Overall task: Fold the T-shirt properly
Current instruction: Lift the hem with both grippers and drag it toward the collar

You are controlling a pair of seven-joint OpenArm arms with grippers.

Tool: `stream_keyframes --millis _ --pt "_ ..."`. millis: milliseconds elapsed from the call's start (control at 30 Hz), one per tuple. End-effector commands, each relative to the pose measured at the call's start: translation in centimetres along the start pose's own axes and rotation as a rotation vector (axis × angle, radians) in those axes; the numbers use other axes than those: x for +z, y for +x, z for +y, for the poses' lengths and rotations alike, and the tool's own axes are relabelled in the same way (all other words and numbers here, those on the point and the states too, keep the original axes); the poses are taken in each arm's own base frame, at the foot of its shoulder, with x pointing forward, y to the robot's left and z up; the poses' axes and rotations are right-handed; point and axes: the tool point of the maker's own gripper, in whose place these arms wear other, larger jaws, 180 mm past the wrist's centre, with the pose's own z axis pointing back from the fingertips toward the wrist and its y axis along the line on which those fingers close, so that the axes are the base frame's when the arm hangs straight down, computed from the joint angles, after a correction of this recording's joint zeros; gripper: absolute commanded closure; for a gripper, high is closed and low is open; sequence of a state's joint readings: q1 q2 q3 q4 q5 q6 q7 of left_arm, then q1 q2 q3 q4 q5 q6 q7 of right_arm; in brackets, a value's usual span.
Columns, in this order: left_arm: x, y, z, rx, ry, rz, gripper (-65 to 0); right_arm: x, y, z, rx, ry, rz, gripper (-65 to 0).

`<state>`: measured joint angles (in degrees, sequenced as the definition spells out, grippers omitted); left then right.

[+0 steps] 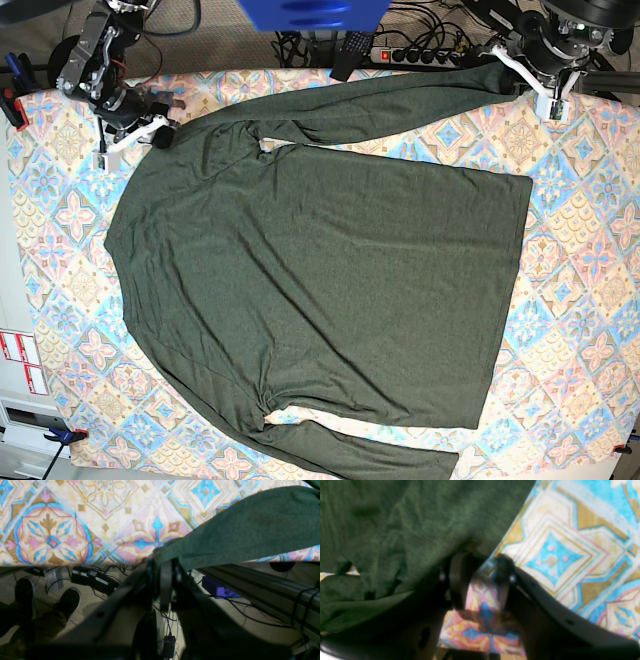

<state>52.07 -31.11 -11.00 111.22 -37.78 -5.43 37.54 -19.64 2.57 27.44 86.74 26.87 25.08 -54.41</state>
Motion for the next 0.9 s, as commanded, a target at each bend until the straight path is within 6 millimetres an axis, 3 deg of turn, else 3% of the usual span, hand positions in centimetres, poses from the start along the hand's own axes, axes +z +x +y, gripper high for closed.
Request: stream_keyframes --millis 0,233,533,767,867 --pt "0.3 0.5 0.1 -0.012 -0.001 -0.016 0.0 -0.1 -0.2 -0.2 0.002 -0.004 0.013 -20.6" --pt "0.0 1.6 0.1 -0.016 0.000 -0.042 0.0 -0.7 0.0 0.3 -0.009 0.013 0.013 -20.4" --pt "0.0 1.9 0.4 -0.016 0.006 -0.049 0.0 -1.7 0.0 2.9 0.046 0.069 0.032 -20.0" --pt "0.0 1.9 0.4 -0.015 0.006 -0.050 0.0 -1.8 0.6 3.0 0.048 0.072 0.018 -1.5" --pt "0.0 1.9 0.4 -0.015 0.006 -0.050 0.0 -1.7 0.8 3.0 0.051 0.071 0.013 -0.4"
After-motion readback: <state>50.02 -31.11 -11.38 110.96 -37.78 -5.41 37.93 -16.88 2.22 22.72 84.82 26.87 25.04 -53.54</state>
